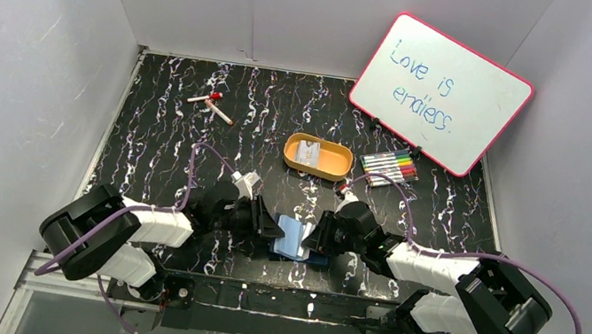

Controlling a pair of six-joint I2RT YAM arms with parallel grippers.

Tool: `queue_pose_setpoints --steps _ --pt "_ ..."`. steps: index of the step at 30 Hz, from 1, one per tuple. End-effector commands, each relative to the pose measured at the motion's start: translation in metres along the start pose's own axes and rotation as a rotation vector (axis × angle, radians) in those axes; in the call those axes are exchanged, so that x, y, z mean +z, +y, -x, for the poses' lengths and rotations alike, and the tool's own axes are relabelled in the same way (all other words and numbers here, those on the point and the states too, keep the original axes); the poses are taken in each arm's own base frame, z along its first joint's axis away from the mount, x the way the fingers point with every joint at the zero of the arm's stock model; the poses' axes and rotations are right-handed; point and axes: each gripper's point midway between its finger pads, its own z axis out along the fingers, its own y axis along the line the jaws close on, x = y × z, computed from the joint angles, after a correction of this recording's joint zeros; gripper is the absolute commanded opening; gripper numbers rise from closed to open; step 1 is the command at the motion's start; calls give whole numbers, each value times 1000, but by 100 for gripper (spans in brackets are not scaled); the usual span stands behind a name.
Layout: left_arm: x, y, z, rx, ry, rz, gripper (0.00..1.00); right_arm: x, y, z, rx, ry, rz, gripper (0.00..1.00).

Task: Put the credit cards into the card holder
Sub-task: Adjust the card slot at the card holder.

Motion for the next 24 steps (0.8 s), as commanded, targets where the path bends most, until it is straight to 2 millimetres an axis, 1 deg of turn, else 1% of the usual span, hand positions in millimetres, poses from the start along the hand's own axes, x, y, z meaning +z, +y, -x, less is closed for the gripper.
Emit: queue_pose_setpoints --steps 1,6,14,17,18,20,21,24 --pt "-8 -26 4 41 -23 -110 24 -4 -18 -11 -16 32 -52 33" --pt "-12 -33 6 55 -34 -133 23 -5 -16 -9 -19 27 -45 33" --pt "-7 -29 3 53 -9 -120 9 -6 -13 -7 -25 24 -40 33" --pt "-6 -27 3 50 -6 -114 0 -8 -12 -6 -33 27 -42 34" --pt "-6 -27 2 52 -6 -113 0 -9 -11 -5 -36 25 -41 34" --pt "-6 -26 3 52 -9 -108 0 -12 -7 -1 -42 15 -41 38" --pt "-6 -26 4 55 -10 -105 0 -15 -6 2 -45 7 -47 41" --pt "-5 -24 8 53 -24 -75 0 -26 2 13 -51 -27 -51 57"
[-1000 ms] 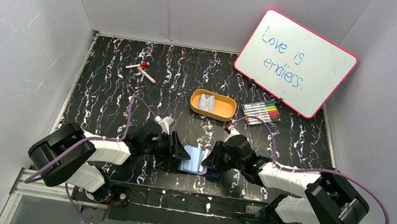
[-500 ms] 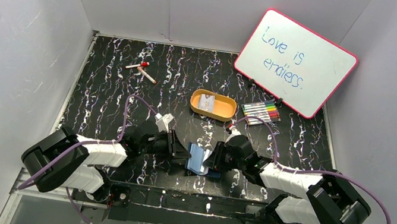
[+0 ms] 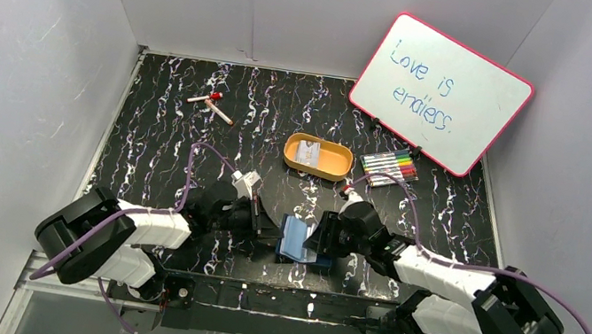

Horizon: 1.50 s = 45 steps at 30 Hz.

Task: Put the credit cards into the card holder
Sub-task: Adjust the card slot at the card holder.

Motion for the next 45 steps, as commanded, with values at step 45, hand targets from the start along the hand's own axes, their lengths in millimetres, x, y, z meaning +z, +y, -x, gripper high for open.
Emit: queue_pose_setpoints --steps 45 --pt "-16 -10 30 16 -140 102 0 28 54 43 -252 12 -279 43"
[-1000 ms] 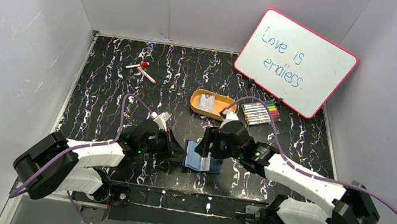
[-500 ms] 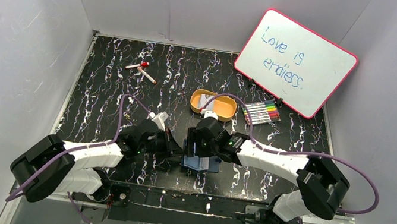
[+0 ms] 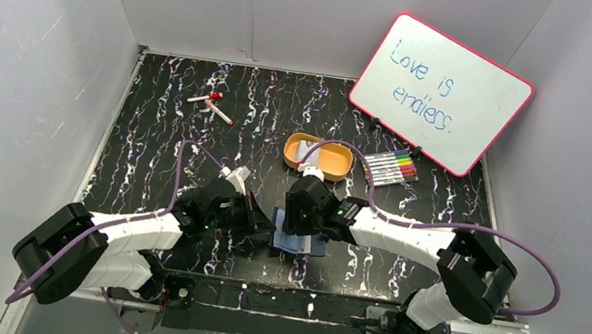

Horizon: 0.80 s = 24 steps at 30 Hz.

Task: Put the credit cards into the card holder
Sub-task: Adjust the card slot at the card holder.

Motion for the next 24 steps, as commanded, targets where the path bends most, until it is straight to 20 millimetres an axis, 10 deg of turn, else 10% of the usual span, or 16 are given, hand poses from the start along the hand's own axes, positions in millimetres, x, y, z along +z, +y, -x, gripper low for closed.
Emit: queue_pose_setpoints --steps 1,13,24 --pt "-4 -20 13 26 -45 -47 0 -4 -8 10 -7 -37 -63 43" --pt "-4 -13 13 35 -50 -15 0 -29 -45 6 47 -73 -147 50" --pt "-4 -12 13 39 -52 -10 0 -60 13 39 -54 -174 39 62"
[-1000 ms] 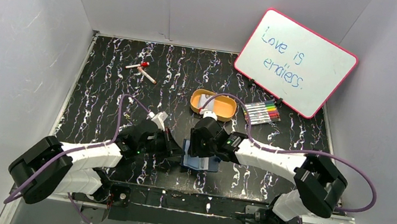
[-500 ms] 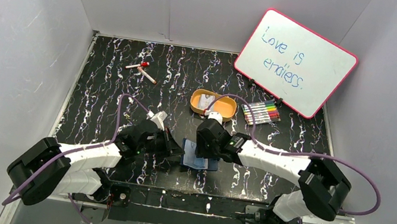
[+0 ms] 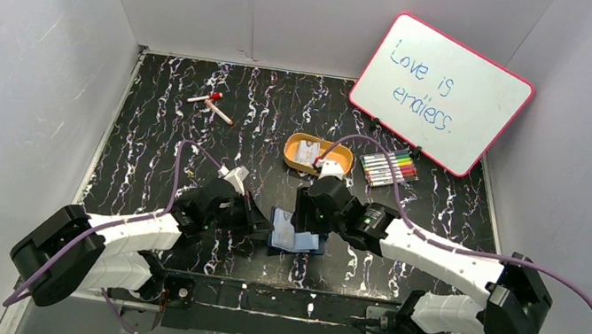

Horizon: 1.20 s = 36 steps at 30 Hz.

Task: Put the credit cards into the card holder
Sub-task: Adjust the card slot at the card holder.

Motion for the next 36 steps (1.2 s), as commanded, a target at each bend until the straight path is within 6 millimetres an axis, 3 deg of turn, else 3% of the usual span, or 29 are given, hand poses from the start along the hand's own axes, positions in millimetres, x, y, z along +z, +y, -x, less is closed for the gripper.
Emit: queue_pose_setpoints --steps 1,5,12,25,31,36 --pt "-2 -16 11 29 -36 -33 0 2 27 17 -48 -21 46 62" --pt "-1 -6 9 26 -33 4 0 15 14 6 -16 -4 -5 62" --pt "1 7 3 24 -23 38 0 17 -17 -3 109 9 17 59" --pt "6 37 -4 20 -11 143 0 25 -31 -28 238 80 138 45" --pt "6 43 -4 17 -13 164 0 22 -38 -25 264 59 143 45" --pt "5 46 -2 25 -25 189 0 -1 -28 8 238 -74 205 51"
